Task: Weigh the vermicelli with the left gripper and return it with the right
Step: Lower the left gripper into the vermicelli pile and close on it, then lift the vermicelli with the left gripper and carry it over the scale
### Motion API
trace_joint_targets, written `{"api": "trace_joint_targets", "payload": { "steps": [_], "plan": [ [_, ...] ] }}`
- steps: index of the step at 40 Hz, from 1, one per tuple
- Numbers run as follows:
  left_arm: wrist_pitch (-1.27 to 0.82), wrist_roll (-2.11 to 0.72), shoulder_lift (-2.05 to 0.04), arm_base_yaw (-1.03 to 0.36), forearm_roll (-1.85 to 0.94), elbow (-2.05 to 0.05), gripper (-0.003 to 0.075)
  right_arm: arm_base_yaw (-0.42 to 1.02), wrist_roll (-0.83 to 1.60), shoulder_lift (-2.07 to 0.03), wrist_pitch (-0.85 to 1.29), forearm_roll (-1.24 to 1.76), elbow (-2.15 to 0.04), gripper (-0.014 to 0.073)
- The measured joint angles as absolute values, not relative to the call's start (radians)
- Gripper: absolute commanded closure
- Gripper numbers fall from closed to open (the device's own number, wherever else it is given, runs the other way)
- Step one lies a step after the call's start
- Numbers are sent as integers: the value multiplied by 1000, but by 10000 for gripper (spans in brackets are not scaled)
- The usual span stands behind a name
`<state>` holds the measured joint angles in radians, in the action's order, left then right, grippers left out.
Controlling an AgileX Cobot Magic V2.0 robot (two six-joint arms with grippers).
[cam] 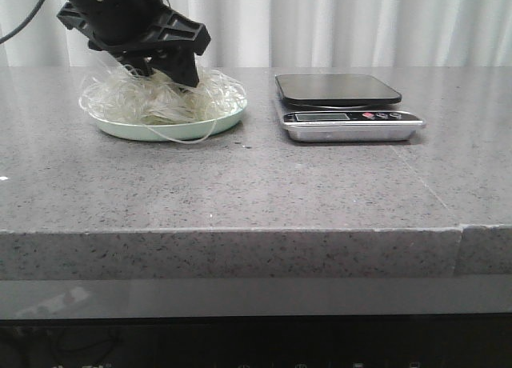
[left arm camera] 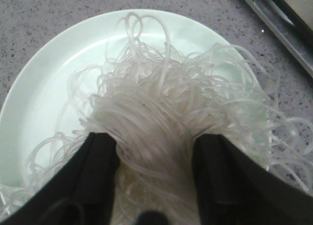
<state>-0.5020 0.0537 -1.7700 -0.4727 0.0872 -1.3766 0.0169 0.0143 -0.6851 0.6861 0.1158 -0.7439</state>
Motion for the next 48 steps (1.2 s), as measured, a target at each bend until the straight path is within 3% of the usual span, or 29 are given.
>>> {"api": "trace_joint_targets", "payload": {
  "steps": [5,29,48],
  "plan": [
    [-502,54,-1771,-474,87,-1377,568,17,14,-685,686,116,-744,32],
    [-762,54,-1772,-510,86,-1633,563,17,14,-685,687,116,-744,32],
    [-585,54,-1842,-671,88,-1870,561,17,14,-685,687,116,-744,32]
  ]
}}
